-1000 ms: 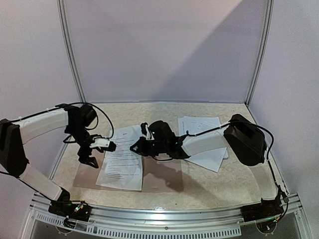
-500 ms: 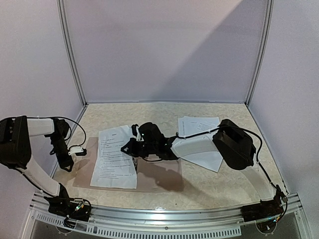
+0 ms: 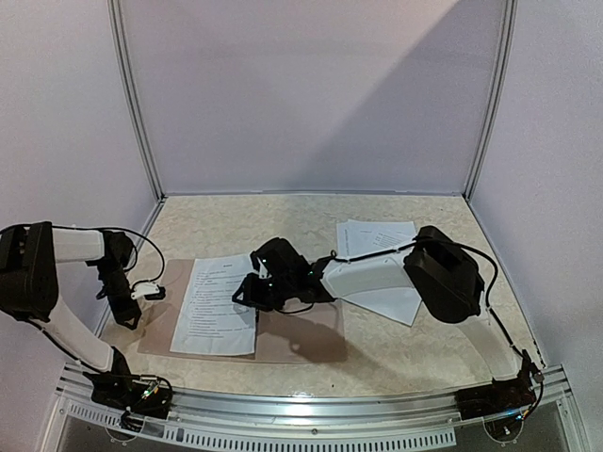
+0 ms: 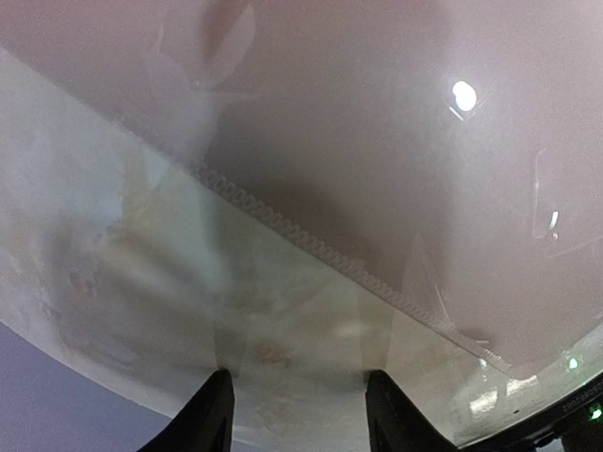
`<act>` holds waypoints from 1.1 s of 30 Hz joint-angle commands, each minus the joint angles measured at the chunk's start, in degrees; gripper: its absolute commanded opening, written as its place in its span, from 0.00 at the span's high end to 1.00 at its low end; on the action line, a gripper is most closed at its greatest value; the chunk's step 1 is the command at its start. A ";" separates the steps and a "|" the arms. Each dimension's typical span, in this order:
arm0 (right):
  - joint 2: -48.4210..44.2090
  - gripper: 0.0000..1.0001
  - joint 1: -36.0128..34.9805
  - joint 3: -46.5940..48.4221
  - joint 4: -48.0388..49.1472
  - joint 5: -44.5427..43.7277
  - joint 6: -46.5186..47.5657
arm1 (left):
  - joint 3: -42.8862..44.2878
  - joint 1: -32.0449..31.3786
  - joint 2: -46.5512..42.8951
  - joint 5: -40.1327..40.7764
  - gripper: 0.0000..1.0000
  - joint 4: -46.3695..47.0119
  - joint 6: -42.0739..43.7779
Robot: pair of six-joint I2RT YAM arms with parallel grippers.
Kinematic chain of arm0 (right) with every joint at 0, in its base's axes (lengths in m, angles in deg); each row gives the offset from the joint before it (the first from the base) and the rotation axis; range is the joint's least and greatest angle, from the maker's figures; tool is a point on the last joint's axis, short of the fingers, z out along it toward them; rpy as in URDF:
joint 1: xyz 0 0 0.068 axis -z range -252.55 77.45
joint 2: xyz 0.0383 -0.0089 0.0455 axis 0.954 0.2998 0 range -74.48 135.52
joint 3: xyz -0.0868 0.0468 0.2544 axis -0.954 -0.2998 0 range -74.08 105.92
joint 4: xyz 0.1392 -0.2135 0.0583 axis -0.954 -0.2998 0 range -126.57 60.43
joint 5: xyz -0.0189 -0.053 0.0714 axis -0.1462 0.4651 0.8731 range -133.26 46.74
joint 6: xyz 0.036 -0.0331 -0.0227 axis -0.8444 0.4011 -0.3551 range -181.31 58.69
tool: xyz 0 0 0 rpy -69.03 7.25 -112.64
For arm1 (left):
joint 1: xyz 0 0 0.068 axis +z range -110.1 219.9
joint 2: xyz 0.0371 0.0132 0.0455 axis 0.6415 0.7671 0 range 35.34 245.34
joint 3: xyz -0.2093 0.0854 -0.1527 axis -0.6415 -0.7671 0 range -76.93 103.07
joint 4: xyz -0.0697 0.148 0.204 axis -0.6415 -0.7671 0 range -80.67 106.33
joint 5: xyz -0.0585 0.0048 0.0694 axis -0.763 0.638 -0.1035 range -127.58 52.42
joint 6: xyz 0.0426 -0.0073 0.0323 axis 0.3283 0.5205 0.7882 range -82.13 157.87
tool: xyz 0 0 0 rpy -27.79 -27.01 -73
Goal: Put the files into the folder
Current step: Insert the folder to form pockets on the folder.
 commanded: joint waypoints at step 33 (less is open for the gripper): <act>0.78 1.00 0.23 0.51 5.25 -4.13 -7.44 | -0.77 -4.40 3.21 -9.04 0.54 -2.04 -1.76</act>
